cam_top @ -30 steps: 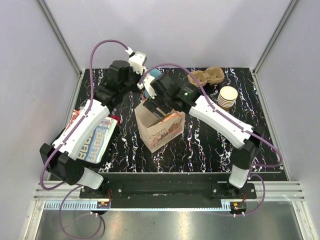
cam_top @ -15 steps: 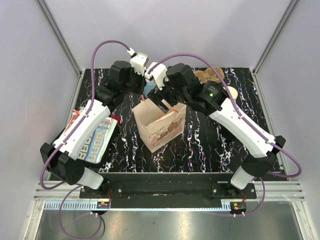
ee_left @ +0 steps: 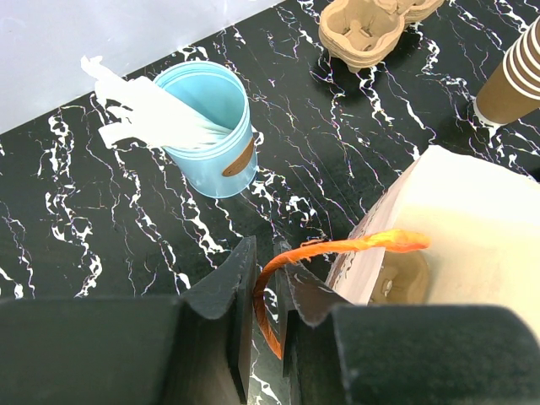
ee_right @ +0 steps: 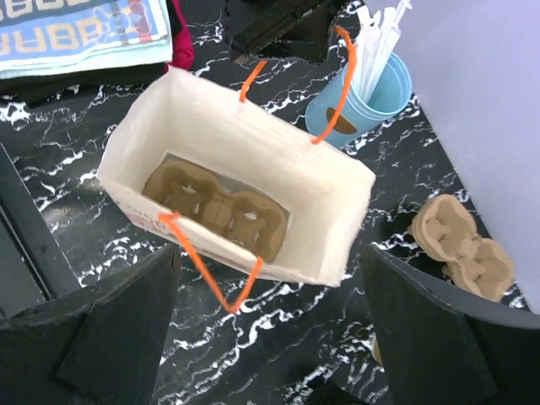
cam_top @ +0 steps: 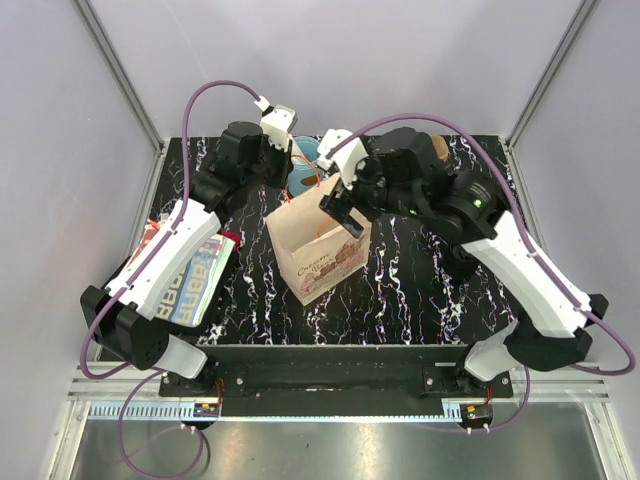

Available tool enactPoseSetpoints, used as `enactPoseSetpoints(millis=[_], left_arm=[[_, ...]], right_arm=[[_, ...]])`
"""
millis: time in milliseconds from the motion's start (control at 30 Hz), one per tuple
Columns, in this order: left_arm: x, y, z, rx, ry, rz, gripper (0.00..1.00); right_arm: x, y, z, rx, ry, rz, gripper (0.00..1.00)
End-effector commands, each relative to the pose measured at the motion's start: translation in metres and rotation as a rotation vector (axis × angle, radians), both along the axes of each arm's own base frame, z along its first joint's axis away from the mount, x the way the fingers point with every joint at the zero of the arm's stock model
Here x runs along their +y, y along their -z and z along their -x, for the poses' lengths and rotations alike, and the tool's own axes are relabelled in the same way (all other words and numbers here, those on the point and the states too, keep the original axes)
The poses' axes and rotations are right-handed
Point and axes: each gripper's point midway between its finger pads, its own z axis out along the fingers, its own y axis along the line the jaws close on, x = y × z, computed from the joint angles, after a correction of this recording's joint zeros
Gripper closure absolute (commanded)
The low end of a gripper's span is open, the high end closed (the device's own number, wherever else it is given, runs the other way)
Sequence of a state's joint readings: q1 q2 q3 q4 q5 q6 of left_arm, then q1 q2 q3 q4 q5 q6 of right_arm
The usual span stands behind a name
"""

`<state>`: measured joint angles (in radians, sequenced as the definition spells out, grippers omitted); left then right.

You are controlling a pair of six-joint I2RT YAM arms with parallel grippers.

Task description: Pack the takeout coffee

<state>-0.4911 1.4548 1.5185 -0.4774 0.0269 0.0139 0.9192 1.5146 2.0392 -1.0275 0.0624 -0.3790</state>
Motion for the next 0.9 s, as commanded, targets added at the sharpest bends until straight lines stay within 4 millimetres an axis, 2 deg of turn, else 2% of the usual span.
enactPoseSetpoints(millis=[0,33,133,200,300,467,633,733,867], left_arm=[[-0.004,-0.041,0.002,-0.087,0.018,0.067,0.82],[-0.004,-0.042,0.003,-0.088,0.020,0.068,0.83],[-0.005,-0.044,0.003,-0.090,0.023,0.070,0.83],[-0.005,-0.048,0.004,-0.093,0.027,0.074,0.83],[-0.006,-0.049,0.005,-0.093,0.031,0.075,0.83],[-0.008,-0.049,0.007,-0.084,0.050,0.072,0.83],[-0.009,-0.051,0.009,-0.085,0.065,0.068,0.83],[-0.009,-0.050,0.011,-0.077,0.071,0.064,0.83],[-0.010,-0.047,0.011,-0.070,0.079,0.058,0.87]], right_arm=[[-0.019,-0.031,0.026,-0.074,-0.090,-0.033,0.07],[-0.026,-0.033,0.030,-0.079,-0.093,-0.027,0.07],[-0.026,-0.028,0.048,-0.054,-0.188,-0.018,0.09],[-0.026,-0.018,0.050,-0.046,-0.208,0.009,0.09],[-0.024,-0.003,0.037,-0.056,-0.175,0.049,0.10],[-0.009,0.017,0.020,-0.064,-0.169,0.087,0.14],[0.006,0.030,0.014,-0.046,-0.193,0.089,0.20],[0.013,0.038,0.009,-0.036,-0.194,0.093,0.31],[0.017,0.038,0.003,-0.049,-0.178,0.085,0.65]])
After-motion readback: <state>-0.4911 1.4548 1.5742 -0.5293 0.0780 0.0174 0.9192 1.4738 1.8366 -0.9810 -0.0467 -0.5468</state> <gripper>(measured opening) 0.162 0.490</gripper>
